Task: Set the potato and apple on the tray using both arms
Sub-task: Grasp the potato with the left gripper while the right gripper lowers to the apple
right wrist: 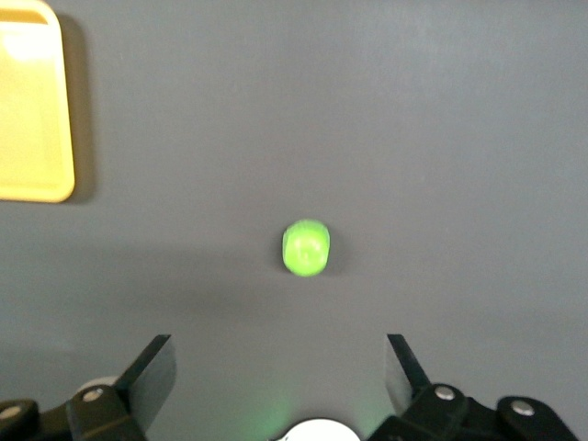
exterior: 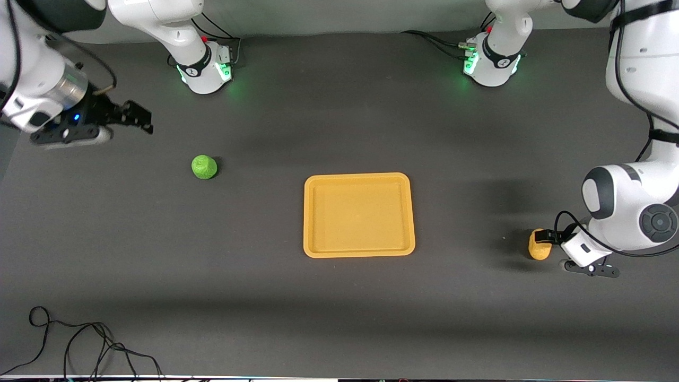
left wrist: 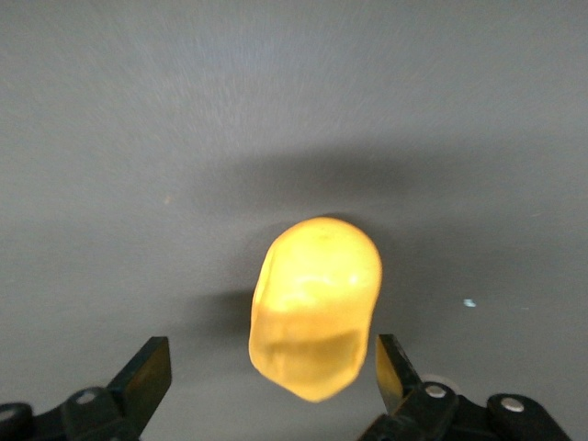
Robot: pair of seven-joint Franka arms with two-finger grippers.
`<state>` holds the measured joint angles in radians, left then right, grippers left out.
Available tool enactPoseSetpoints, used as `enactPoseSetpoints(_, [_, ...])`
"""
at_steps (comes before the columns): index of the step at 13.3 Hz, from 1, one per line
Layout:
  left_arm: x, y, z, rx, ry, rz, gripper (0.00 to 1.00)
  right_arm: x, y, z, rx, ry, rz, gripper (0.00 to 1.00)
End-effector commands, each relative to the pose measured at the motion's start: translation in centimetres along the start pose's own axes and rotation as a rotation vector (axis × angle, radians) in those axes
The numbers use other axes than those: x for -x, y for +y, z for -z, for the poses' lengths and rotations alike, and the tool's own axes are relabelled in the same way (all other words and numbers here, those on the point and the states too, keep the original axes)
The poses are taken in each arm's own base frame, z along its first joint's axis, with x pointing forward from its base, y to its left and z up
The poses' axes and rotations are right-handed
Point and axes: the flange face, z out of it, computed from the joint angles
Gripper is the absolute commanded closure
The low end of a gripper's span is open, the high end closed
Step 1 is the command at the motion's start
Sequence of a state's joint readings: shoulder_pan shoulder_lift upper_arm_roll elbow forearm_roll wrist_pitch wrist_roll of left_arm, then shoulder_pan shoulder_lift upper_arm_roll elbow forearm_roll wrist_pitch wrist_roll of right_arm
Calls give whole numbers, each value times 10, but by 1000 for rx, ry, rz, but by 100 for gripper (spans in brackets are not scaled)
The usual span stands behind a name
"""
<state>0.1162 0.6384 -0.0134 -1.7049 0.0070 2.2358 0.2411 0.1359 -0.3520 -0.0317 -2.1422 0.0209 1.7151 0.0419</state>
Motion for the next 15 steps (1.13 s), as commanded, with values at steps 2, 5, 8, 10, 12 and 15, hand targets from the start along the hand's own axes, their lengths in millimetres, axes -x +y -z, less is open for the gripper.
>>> enactPoseSetpoints(2, [-10, 21, -20, 74, 11, 9, 8, 41, -1, -22, -8, 17, -5, 0])
enactPoseSetpoints(5, [-19, 22, 0, 64, 29, 4, 54, 40, -1, -43, 2, 22, -1, 0])
enactPoseSetpoints(8, [-25, 43, 35, 85, -11, 39, 92, 37, 0, -95, 3, 65, 0, 0])
enactPoseSetpoints(10, [-29, 78, 56, 85, -49, 95, 100, 37, 1, -137, 2, 98, -3, 0])
enactPoseSetpoints(12, [-34, 136, 81, 76, -35, 178, 100, 39, 1, -170, 4, 110, -1, 0])
enactPoseSetpoints(15, [-35, 242, 94, 74, -17, 281, 100, 37, 3, -219, 6, 133, -5, 0])
